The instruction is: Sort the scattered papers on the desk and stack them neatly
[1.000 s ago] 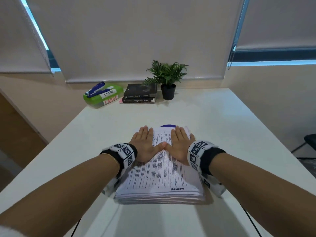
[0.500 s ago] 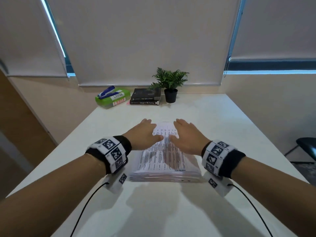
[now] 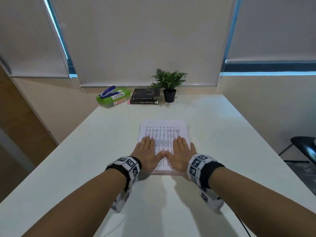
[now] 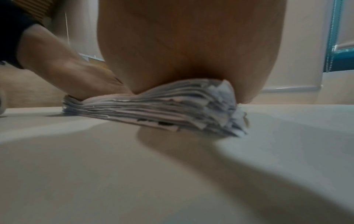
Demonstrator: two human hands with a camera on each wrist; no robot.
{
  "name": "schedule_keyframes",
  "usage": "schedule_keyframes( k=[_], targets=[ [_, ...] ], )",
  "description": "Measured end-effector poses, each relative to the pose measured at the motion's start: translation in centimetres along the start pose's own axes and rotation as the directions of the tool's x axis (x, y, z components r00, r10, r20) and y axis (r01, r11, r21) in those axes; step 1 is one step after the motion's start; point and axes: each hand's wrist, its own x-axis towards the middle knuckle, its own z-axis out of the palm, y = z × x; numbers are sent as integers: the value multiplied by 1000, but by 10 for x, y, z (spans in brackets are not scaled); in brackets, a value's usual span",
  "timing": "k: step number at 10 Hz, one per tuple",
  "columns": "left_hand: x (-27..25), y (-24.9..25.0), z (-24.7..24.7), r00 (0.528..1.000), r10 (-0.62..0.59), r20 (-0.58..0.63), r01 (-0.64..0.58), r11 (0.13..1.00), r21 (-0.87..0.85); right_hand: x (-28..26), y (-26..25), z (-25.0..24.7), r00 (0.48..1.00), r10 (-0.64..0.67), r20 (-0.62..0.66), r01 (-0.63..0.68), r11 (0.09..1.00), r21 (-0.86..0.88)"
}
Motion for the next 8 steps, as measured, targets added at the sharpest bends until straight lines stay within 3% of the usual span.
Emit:
schedule_keyframes(
  k=[2,6,8],
  targets=[
    [3,-4,7,1000,5,-9,-5,1000,0,4,0,4,1000,9,2,-9,996,-85],
    [4,-4,-1,1000,16,27,-17,1000,2,0,-1,-5,1000,-3,14,4,998,-69],
    [-10,-6,-27,996,81,-30,-83,993,-83,-12,8,-30,995,-34,-95,37,999,30]
  ],
)
